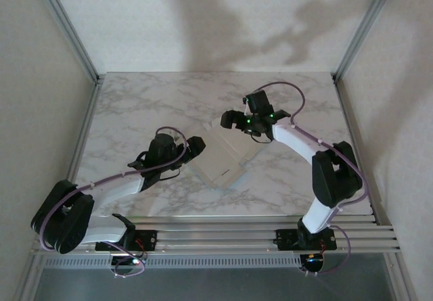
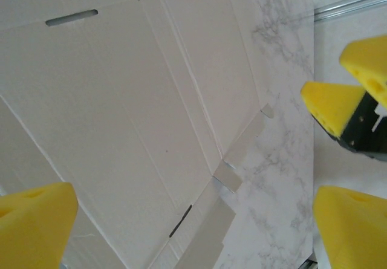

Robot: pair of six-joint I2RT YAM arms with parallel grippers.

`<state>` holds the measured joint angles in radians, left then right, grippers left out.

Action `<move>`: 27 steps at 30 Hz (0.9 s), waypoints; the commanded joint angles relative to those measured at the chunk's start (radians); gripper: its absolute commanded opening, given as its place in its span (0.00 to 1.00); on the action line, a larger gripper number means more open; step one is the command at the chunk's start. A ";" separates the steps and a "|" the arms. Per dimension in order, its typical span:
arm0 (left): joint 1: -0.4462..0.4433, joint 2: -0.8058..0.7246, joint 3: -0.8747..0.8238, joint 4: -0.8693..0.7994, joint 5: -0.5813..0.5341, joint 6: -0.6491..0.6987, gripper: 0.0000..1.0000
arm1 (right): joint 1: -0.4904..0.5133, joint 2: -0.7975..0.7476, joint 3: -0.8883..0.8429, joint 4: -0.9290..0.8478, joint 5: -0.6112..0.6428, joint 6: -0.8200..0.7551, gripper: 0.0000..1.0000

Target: Fold the paper box

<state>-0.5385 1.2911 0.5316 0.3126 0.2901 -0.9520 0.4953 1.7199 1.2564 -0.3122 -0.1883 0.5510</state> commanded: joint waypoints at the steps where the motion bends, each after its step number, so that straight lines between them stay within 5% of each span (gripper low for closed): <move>1: -0.027 0.003 -0.010 0.091 -0.012 -0.062 0.99 | -0.020 0.060 0.076 -0.070 -0.018 -0.058 0.99; 19: -0.082 0.290 0.041 0.259 0.042 -0.139 0.99 | -0.062 0.289 0.224 -0.098 -0.015 -0.104 0.99; 27: -0.074 0.311 0.056 0.222 0.044 -0.102 1.00 | -0.071 0.301 0.124 -0.036 0.001 -0.055 0.99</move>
<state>-0.6102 1.5890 0.5629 0.5274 0.3218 -1.0737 0.4313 2.0098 1.4239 -0.3565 -0.2028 0.4725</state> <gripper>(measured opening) 0.995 0.990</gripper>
